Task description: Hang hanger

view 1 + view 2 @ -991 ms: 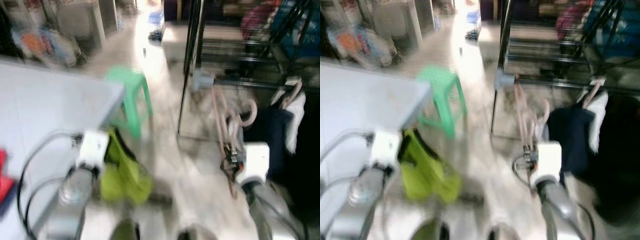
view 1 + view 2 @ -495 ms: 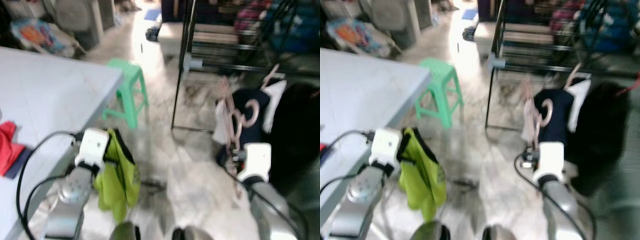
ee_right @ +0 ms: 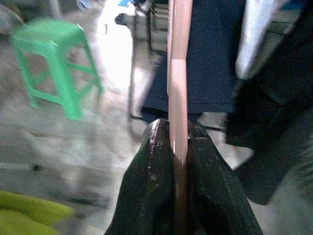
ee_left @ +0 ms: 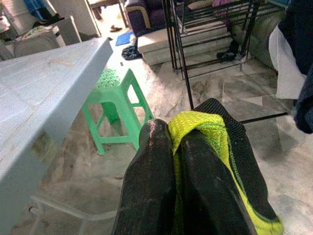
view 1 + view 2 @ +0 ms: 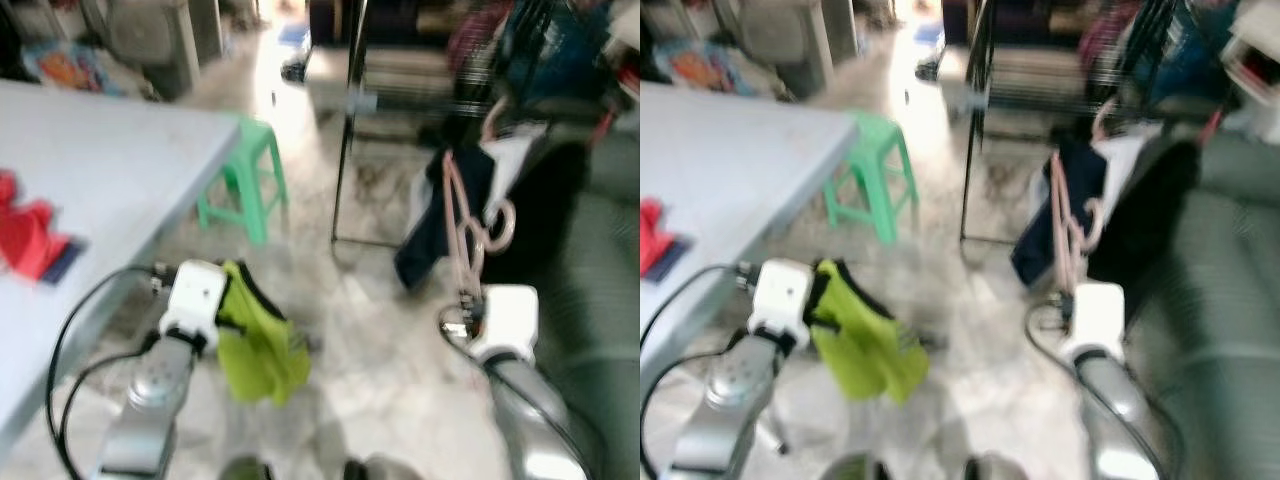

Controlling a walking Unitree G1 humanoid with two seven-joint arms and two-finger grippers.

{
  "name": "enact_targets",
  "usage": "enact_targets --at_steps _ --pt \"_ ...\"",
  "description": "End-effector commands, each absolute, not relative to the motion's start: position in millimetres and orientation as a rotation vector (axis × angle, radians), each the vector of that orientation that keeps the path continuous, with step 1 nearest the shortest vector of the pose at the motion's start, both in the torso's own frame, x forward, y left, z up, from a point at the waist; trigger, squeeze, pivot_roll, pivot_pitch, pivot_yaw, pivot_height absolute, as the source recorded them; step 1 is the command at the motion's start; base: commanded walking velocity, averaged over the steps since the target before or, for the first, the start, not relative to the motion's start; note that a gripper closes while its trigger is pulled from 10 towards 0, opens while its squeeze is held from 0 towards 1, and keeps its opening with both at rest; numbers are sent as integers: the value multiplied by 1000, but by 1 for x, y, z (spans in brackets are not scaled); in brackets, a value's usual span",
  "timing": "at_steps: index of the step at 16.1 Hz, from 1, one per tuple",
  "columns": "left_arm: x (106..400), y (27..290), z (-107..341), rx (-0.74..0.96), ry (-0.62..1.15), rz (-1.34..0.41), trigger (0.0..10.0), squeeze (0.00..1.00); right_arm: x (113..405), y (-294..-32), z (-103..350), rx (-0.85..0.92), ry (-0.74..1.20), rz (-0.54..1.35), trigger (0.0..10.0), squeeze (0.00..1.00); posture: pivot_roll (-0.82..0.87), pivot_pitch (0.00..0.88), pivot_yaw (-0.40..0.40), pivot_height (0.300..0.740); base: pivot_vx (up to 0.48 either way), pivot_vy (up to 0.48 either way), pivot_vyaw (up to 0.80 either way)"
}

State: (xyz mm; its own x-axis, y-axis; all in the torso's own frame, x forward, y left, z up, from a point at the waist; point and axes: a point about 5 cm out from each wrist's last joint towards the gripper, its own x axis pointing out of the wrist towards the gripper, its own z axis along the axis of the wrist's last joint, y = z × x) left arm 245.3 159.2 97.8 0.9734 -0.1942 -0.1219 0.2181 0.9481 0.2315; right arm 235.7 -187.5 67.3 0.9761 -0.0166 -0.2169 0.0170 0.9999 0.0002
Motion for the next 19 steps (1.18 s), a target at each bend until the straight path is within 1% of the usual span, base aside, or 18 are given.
enact_targets --at_steps 1,2,4,5,6,7,9,11,12,14,16,19 --pt "256 145 96 210 68 -233 10000 0 247 -180 66 35 197 -1 10000 0 53 0 -29 740 0 0 0" --pt "259 142 93 199 75 -243 10000 0 249 -176 64 41 198 3 10000 0 47 0 -30 740 0 0 0" --pt "273 130 95 183 60 -271 10000 0 256 -169 66 14 172 32 10000 0 36 0 -33 740 0 0 0" --pt "282 124 103 225 30 -328 10000 0 259 -172 67 14 178 26 10000 0 33 0 -27 740 0 0 0" --pt "286 126 107 256 22 -343 10000 0 261 -178 70 -6 170 8 10000 0 26 0 -1 740 0 0 -800" --pt "287 128 107 271 19 -346 10000 0 262 -180 70 -16 164 3 10000 0 24 0 4 740 0 0 -800" --pt "292 140 116 305 -5 -336 10000 0 268 -186 73 -99 141 -41 10000 0 2 0 47 740 0 0 -800" --pt "290 134 121 278 -19 -369 10000 0 271 -182 72 -102 139 -38 10000 0 -22 0 60 740 0 0 -800" --pt "287 130 121 275 -29 -388 10000 0 271 -179 71 -100 140 -30 10000 0 -22 0 60 740 0 0 -800" --pt "280 119 116 297 -38 -473 10000 0 267 -178 65 -84 157 -39 10000 0 -12 0 27 740 0 0 -800" --pt "276 115 112 275 -28 -494 10000 0 262 -182 58 -76 177 -52 10000 0 -12 0 -6 740 0 0 -800" --pt "274 117 104 260 -4 -524 10000 0 256 -189 57 -75 181 -62 10000 0 -13 0 -14 740 0 0 -800"
